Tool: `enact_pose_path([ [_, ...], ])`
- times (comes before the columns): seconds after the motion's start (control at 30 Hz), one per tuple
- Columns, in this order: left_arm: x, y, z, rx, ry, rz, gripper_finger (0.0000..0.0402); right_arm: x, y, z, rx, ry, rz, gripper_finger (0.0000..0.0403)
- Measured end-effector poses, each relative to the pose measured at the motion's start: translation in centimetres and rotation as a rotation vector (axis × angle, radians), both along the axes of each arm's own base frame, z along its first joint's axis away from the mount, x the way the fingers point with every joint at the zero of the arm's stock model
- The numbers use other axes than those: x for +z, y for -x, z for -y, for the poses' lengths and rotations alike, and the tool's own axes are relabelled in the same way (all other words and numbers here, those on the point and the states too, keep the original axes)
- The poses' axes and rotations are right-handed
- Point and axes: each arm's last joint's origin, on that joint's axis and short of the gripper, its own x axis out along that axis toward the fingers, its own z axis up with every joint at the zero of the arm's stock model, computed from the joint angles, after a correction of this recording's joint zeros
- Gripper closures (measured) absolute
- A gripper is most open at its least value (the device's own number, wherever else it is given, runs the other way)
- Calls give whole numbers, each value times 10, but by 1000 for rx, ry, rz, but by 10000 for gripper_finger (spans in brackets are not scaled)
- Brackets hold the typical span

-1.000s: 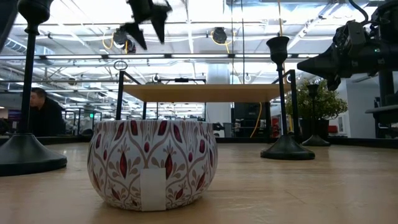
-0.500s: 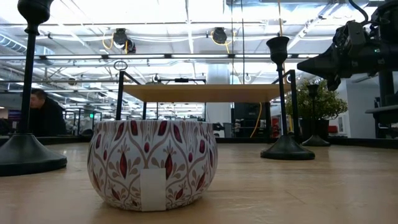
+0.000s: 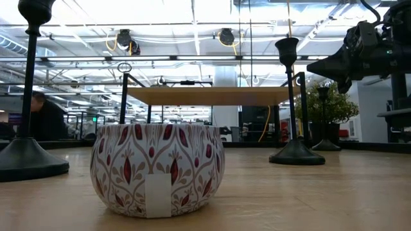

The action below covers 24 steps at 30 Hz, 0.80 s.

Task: Pick & Place candle stick holders
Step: Put the pink scented candle on the shelf

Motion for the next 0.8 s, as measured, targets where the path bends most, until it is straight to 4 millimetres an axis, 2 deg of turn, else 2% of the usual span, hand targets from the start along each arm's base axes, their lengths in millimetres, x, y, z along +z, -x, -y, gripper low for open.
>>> enact_pose_path([
  [0.4,-80,6,30,-154,9,150,39,0,0,0,-1,0,0,399],
  [0.8,-149,30,40,-223,19,307,39,5,0,0,3,17,50,399],
])
